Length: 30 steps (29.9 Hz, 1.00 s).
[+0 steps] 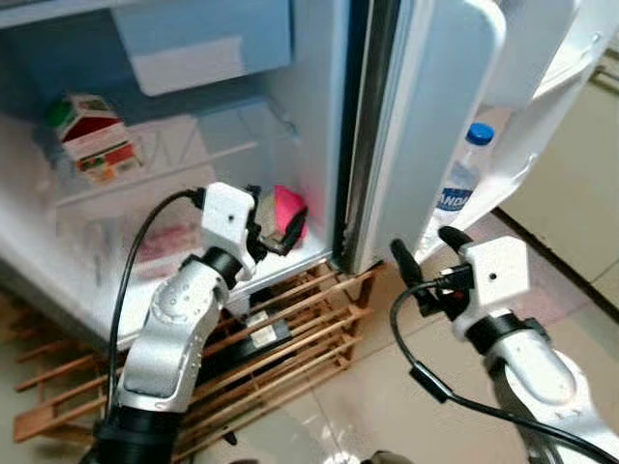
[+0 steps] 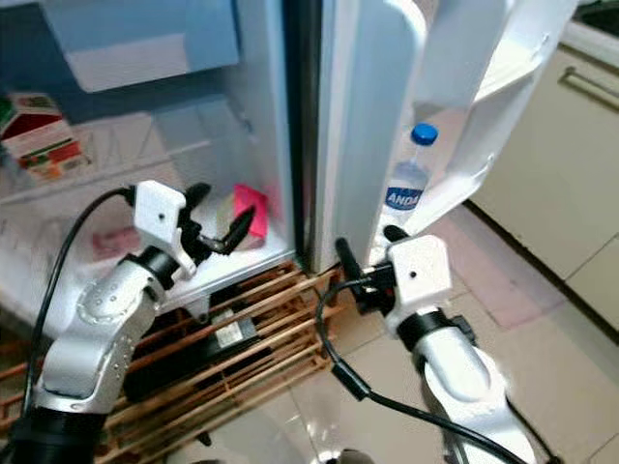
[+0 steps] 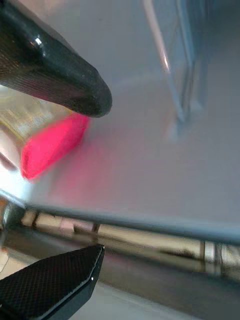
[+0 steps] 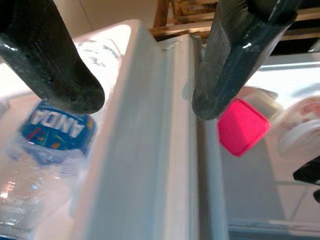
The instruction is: Restocking fridge
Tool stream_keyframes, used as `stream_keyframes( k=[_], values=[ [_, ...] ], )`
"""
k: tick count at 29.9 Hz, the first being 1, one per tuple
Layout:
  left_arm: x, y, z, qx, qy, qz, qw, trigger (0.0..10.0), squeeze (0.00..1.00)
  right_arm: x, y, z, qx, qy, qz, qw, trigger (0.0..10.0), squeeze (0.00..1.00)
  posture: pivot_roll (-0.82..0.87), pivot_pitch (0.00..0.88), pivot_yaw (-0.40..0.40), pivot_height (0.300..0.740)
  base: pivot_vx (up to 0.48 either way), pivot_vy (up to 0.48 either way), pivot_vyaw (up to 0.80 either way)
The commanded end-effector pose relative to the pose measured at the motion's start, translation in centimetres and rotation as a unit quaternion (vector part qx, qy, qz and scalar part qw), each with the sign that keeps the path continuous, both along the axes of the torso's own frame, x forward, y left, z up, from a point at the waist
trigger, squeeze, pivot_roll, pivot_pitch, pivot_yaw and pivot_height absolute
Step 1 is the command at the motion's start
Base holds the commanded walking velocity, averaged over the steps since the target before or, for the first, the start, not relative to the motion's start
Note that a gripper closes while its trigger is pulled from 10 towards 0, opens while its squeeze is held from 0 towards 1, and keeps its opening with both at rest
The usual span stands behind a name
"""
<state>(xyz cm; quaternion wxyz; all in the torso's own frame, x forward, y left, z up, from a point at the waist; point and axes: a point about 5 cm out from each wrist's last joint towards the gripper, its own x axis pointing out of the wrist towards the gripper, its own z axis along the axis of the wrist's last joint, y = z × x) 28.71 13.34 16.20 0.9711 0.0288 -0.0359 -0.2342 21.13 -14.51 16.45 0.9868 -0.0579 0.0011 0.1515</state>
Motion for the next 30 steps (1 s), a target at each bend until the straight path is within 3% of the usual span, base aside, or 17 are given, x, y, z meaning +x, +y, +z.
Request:
stream_keyframes(
  k=[1,3,7,8,9,10,14,17,18,19,20,23,25,30],
  values=[
    [-0.2,1.0,-0.3,0.003,0.007,0.009,1.000,10.0,0.00,-0.3,0.3,0.2,0.011,0.003,0.011,1.000,10.0,0.00,-0.01,0.047,0.032,0.740,0.000,0.000,0.00],
    [0.0,0.5,-0.8,0.011,0.018,-0.011,1.000,10.0,0.00,0.3,-1.1,-0.9,-0.012,0.029,-0.048,0.998,10.0,0.00,-0.02,0.038,0.033,0.740,0.000,0.000,0.00],
    [0.4,-0.2,-1.2,0.003,0.035,-0.034,0.999,10.0,0.00,0.8,-1.8,-1.5,-0.015,0.044,-0.065,0.997,10.0,0.00,-0.02,0.029,0.029,0.740,0.000,0.000,0.00],
    [0.5,-0.7,-1.2,-0.003,0.037,-0.053,0.998,10.0,0.85,1.0,-2.0,-1.8,-0.020,0.051,-0.069,0.996,10.0,0.00,-0.02,0.026,0.028,0.740,0.000,0.000,0.00],
    [0.8,-1.1,-1.2,-0.001,0.039,-0.066,0.997,10.0,0.85,1.2,-2.2,-2.2,-0.028,0.063,-0.067,0.995,10.0,0.00,-0.03,0.022,0.028,0.740,0.000,0.000,0.00],
    [1.1,-1.6,-1.2,0.000,0.041,-0.082,0.996,10.0,1.00,1.5,-2.4,-2.5,-0.045,0.072,-0.067,0.994,10.0,0.00,-0.03,0.019,0.027,0.740,0.000,0.000,0.00],
    [2.3,-2.9,-1.2,0.023,0.039,-0.103,0.994,10.0,1.00,2.3,-2.5,-2.6,-0.064,0.072,-0.053,0.994,10.0,0.00,-0.04,0.012,0.018,0.740,0.000,0.000,0.00],
    [4.4,-3.8,-1.2,0.061,0.026,-0.101,0.993,10.0,1.00,2.9,-2.0,-2.2,-0.066,0.060,-0.018,0.996,10.0,0.00,-0.05,0.018,0.013,0.740,0.000,0.000,0.00],
    [5.0,-4.1,-1.1,0.079,0.019,-0.103,0.991,10.0,0.81,2.9,-1.8,-2.1,-0.070,0.057,-0.003,0.996,10.0,0.00,-0.05,0.018,0.013,0.740,0.000,0.000,0.00],
    [5.0,-4.1,-1.1,0.079,0.019,-0.103,0.991,10.0,0.81,2.9,-1.8,-2.1,-0.070,0.057,-0.003,0.996,10.0,0.00,-0.05,0.018,0.013,0.740,0.000,0.000,0.00],
    [5.6,-4.5,-1.1,0.099,0.014,-0.107,0.989,10.0,0.00,2.9,-1.5,-1.9,-0.070,0.053,0.016,0.996,10.0,0.00,-0.05,0.024,0.016,0.740,0.000,0.000,0.00],
    [6.3,-4.8,-1.1,0.117,0.009,-0.114,0.987,10.0,0.00,2.9,-1.2,-1.5,-0.066,0.048,0.038,0.996,10.0,0.00,-0.07,0.032,0.022,0.740,0.000,0.000,0.00],
    [7.3,-5.4,-0.8,0.139,0.002,-0.116,0.983,10.0,0.00,2.5,-0.7,-0.8,-0.054,0.042,0.084,0.994,10.0,0.00,-0.08,0.041,0.031,0.740,0.000,0.000,0.00],
    [8.4,-6.0,-0.5,0.140,0.006,-0.119,0.983,10.0,0.00,1.4,-0.6,-0.8,-0.062,0.058,0.136,0.987,10.0,0.00,-0.09,0.045,0.037,0.740,0.000,0.000,0.00]
  ],
)
